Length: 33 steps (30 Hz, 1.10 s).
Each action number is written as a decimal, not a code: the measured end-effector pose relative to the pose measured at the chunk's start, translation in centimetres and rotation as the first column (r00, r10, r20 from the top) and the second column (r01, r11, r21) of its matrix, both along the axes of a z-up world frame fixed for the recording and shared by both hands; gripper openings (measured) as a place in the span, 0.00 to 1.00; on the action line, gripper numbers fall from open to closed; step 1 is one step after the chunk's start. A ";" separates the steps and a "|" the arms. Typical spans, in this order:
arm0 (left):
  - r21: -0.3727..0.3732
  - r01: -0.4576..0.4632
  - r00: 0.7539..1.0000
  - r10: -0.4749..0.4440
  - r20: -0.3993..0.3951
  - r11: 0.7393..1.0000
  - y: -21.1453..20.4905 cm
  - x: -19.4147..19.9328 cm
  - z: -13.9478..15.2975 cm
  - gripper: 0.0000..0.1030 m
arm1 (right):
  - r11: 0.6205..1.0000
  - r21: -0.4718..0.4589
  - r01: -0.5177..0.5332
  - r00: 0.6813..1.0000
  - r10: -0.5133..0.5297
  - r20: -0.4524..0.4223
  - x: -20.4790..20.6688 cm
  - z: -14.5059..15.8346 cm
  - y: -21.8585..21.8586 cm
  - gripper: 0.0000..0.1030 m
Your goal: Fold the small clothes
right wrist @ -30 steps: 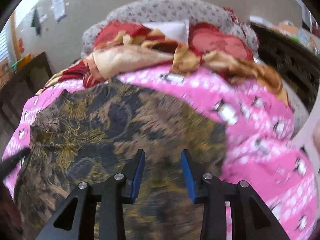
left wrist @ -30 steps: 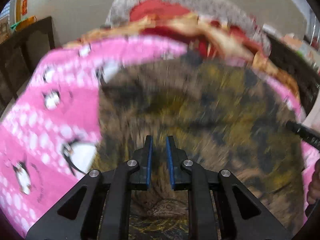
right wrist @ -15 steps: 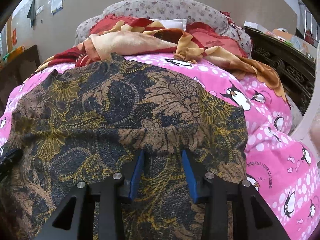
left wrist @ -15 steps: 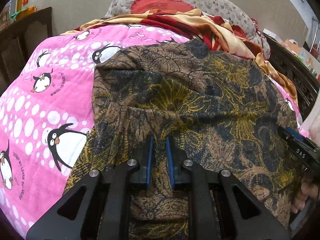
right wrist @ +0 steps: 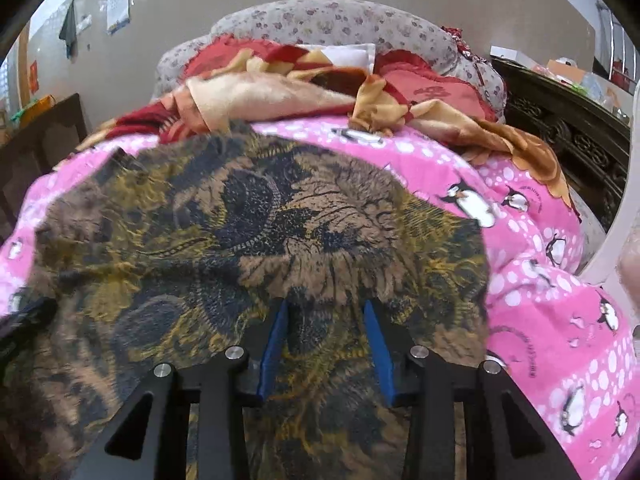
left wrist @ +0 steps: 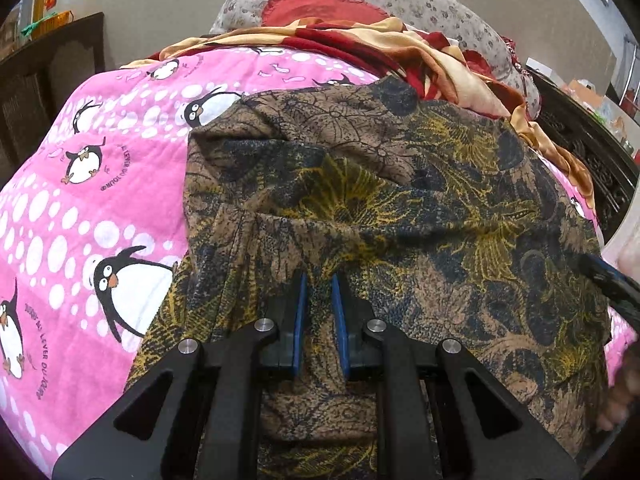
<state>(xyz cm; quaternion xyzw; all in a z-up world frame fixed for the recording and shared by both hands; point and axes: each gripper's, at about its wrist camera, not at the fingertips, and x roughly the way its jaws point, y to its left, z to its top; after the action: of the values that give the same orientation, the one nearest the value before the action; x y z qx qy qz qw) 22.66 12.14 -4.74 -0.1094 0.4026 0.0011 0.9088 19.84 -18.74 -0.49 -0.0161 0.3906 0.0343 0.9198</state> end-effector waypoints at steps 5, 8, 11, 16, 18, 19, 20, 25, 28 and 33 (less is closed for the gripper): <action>-0.004 -0.001 1.000 0.001 0.002 1.000 0.0 -0.2 0.0 0.12 | 0.994 -0.013 -0.112 0.991 0.111 -0.068 -5.1 -0.2 -1.7 0.37; -0.010 0.001 1.000 -0.001 -0.002 1.000 0.0 -0.3 0.0 0.12 | 0.988 0.002 -0.153 0.984 0.152 -0.097 -5.9 -3.1 -2.9 0.38; 0.012 0.046 0.998 -0.045 -0.049 0.999 -0.2 -0.1 0.7 0.12 | 0.988 -0.019 -0.152 0.984 0.150 -0.092 -5.9 -3.1 -2.6 0.39; 0.015 0.101 0.994 -0.100 -0.037 0.995 2.4 -5.1 5.5 0.12 | 0.986 -0.061 -0.158 0.983 0.151 -0.103 -8.4 0.2 -2.2 0.39; 0.026 0.139 0.989 -0.137 -0.063 0.990 4.0 -8.4 6.7 0.13 | 0.977 -0.058 -0.206 0.977 0.203 -0.060 -12.1 2.2 -2.6 0.40; 0.029 0.154 0.985 -0.152 -0.083 0.988 4.7 -9.8 6.8 0.13 | 0.971 -0.048 -0.236 0.970 0.232 -0.066 -13.8 2.6 -2.8 0.40; 0.030 0.167 0.980 -0.163 -0.113 0.985 5.3 -11.5 6.5 0.13 | 0.966 -0.036 -0.258 0.964 0.254 -0.083 -15.2 2.8 -2.9 0.41; -0.070 0.209 0.927 -0.220 -0.302 0.975 7.1 -19.1 1.1 0.13 | 0.933 0.079 -0.352 0.901 0.360 -0.243 -23.0 -0.6 -3.6 0.42; -0.082 0.220 0.941 -0.234 -0.243 0.972 7.2 -22.9 0.5 0.13 | 0.942 0.125 -0.312 0.914 0.333 -0.230 -24.8 -2.6 -4.7 0.45; -0.192 0.171 0.953 -0.211 -0.217 0.967 8.4 -28.3 1.5 0.13 | 0.967 0.122 -0.224 0.958 0.241 -0.156 -25.7 -0.6 -5.5 0.46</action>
<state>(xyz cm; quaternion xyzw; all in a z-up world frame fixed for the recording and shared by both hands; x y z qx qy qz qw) -5.63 20.49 -3.24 -0.1464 0.5148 -0.1085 0.8377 -5.90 -24.22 -1.09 -0.0115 0.4607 0.1635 0.8723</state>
